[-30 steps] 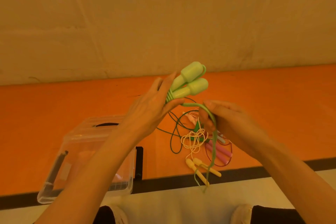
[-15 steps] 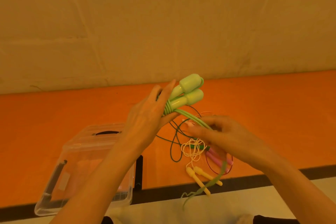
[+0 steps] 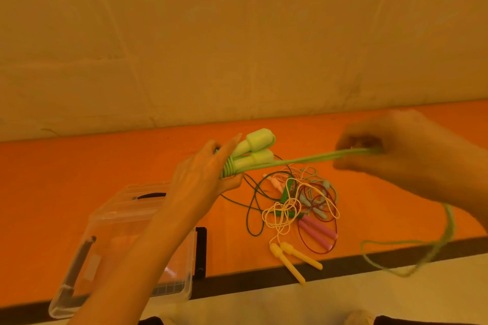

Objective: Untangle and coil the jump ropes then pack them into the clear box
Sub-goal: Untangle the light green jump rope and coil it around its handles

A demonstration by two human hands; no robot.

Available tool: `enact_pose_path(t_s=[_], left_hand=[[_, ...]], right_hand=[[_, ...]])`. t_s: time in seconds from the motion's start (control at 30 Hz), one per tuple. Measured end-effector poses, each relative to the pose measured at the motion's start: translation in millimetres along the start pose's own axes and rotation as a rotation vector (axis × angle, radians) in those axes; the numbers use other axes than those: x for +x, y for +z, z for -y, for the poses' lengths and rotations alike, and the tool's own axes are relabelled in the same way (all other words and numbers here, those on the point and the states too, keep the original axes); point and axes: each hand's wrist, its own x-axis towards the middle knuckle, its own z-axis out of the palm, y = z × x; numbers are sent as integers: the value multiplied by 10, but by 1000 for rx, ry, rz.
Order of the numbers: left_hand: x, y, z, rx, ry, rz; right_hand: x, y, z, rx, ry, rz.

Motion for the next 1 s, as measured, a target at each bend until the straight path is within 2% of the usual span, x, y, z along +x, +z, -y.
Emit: enact_pose_path(t_s=[0.13, 0.2, 0.27, 0.57, 0.67, 0.83, 1.0], left_hand=[[8, -23, -26, -54, 25, 16], [8, -13, -60, -75, 70, 33], [16, 5, -81, -111, 108, 59], [7, 63, -285, -96, 225, 179], [-68, 56, -313, -140, 275, 165], [-146, 61, -310, -220, 264, 119], [-170, -22, -297, -324, 297, 52]], right_hand=[[144, -11, 190, 413, -178, -256], [305, 114, 177, 576, -165, -374], [459, 269, 119, 634, -140, -435], [727, 557, 57, 724, -169, -514], [774, 601, 77, 743, -150, -510], [817, 733, 33, 730, -110, -456], [837, 775, -16, 934, -123, -387]])
